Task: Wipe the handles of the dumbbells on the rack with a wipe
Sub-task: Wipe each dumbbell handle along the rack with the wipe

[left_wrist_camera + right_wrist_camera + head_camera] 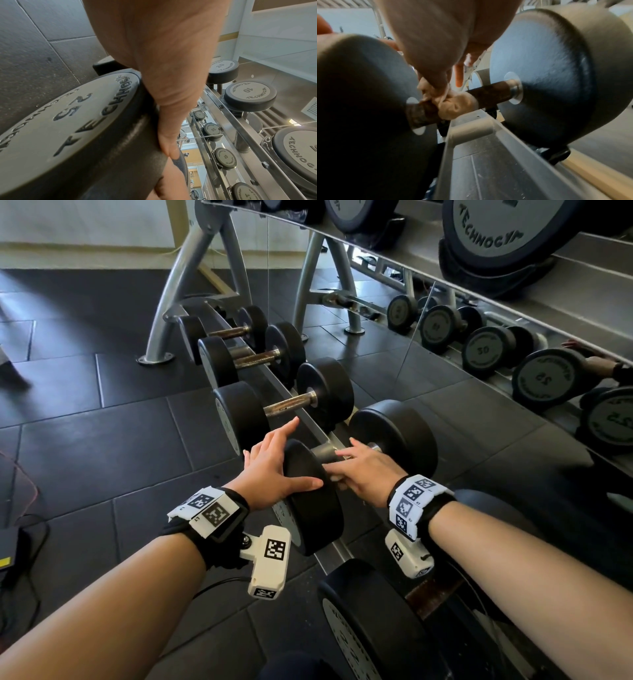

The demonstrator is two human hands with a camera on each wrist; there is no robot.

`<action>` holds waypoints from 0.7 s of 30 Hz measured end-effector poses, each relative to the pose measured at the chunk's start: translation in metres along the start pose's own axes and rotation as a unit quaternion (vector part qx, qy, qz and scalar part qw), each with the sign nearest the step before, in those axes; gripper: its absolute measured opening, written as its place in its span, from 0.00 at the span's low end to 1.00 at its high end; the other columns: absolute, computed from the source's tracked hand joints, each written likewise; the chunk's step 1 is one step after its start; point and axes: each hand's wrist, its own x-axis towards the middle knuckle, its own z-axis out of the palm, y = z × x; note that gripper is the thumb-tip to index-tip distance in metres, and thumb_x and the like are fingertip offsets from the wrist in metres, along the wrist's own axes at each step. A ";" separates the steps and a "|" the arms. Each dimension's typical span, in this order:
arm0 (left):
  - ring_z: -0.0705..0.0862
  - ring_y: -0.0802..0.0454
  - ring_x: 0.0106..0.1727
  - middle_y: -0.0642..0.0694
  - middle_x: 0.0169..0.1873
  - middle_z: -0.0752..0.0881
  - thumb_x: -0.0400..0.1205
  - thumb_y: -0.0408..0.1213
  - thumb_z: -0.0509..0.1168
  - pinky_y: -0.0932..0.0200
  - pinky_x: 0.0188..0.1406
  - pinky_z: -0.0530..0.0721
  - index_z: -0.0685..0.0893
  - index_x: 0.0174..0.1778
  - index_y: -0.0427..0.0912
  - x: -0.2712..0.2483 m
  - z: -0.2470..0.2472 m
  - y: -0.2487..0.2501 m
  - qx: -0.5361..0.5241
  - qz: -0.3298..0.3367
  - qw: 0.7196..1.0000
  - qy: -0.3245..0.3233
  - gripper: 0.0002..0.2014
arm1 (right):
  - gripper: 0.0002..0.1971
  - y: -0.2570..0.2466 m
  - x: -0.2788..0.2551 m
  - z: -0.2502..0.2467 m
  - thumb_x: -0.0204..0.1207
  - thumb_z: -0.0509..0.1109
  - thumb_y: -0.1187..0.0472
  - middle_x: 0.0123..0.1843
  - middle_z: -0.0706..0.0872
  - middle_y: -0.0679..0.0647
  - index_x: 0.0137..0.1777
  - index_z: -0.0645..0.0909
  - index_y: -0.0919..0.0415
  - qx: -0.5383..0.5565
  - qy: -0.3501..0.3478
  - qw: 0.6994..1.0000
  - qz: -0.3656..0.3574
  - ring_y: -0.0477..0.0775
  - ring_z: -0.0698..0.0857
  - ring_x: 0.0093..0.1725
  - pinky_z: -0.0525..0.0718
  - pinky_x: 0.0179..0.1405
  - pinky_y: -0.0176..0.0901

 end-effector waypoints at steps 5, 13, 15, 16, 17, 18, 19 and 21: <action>0.54 0.41 0.84 0.51 0.83 0.59 0.71 0.54 0.78 0.31 0.83 0.45 0.48 0.85 0.61 -0.002 -0.002 0.004 0.000 -0.004 1.000 -0.008 0.54 | 0.20 0.022 -0.003 0.005 0.84 0.62 0.61 0.72 0.81 0.54 0.76 0.74 0.50 -0.054 0.052 0.993 0.095 0.57 0.70 0.80 0.56 0.84 0.47; 0.53 0.41 0.83 0.51 0.83 0.58 0.71 0.53 0.78 0.31 0.82 0.48 0.48 0.85 0.62 -0.005 -0.004 0.008 -0.006 -0.009 1.000 -0.012 0.53 | 0.27 0.006 -0.012 0.016 0.81 0.64 0.70 0.80 0.74 0.58 0.77 0.76 0.47 0.149 0.049 0.987 0.019 0.59 0.73 0.79 0.68 0.81 0.53; 0.53 0.40 0.83 0.51 0.83 0.58 0.71 0.52 0.78 0.31 0.82 0.49 0.49 0.85 0.62 -0.005 -0.004 0.009 -0.005 -0.012 1.000 -0.013 0.53 | 0.27 0.007 -0.010 0.014 0.84 0.63 0.66 0.85 0.66 0.55 0.80 0.71 0.43 0.127 -0.007 0.991 0.038 0.59 0.67 0.83 0.66 0.82 0.56; 0.53 0.40 0.83 0.51 0.83 0.58 0.72 0.52 0.78 0.31 0.82 0.49 0.49 0.85 0.62 -0.005 -0.004 0.010 -0.006 -0.013 1.000 -0.014 0.53 | 0.28 0.010 -0.010 0.010 0.84 0.62 0.66 0.86 0.64 0.56 0.80 0.70 0.42 0.114 -0.021 0.992 0.057 0.60 0.66 0.83 0.66 0.82 0.56; 0.53 0.40 0.83 0.51 0.83 0.58 0.72 0.52 0.78 0.31 0.82 0.50 0.49 0.85 0.62 -0.005 -0.005 0.010 -0.007 -0.014 1.000 -0.016 0.53 | 0.29 0.013 -0.012 0.004 0.83 0.62 0.67 0.86 0.64 0.57 0.81 0.69 0.42 0.103 -0.024 0.991 0.083 0.62 0.67 0.83 0.68 0.80 0.57; 0.53 0.40 0.83 0.51 0.83 0.58 0.72 0.52 0.78 0.31 0.82 0.50 0.49 0.85 0.61 -0.006 -0.005 0.010 -0.007 -0.014 1.000 -0.017 0.53 | 0.30 0.015 -0.014 -0.002 0.83 0.61 0.69 0.85 0.66 0.59 0.81 0.69 0.43 0.093 -0.019 0.989 0.110 0.62 0.68 0.82 0.70 0.79 0.57; 0.53 0.40 0.83 0.51 0.83 0.58 0.72 0.52 0.78 0.31 0.82 0.50 0.49 0.85 0.61 -0.006 -0.005 0.010 -0.007 -0.015 1.000 -0.017 0.53 | 0.29 0.017 -0.016 -0.006 0.82 0.60 0.69 0.83 0.69 0.59 0.80 0.70 0.44 0.079 -0.007 0.988 0.132 0.62 0.71 0.80 0.72 0.76 0.57; 0.53 0.40 0.83 0.51 0.83 0.57 0.72 0.51 0.78 0.32 0.82 0.50 0.49 0.85 0.61 -0.006 -0.005 0.011 -0.008 -0.015 1.000 -0.016 0.53 | 0.26 0.012 -0.019 -0.008 0.82 0.61 0.68 0.76 0.76 0.58 0.78 0.70 0.47 0.050 0.018 0.987 0.150 0.61 0.81 0.70 0.80 0.68 0.56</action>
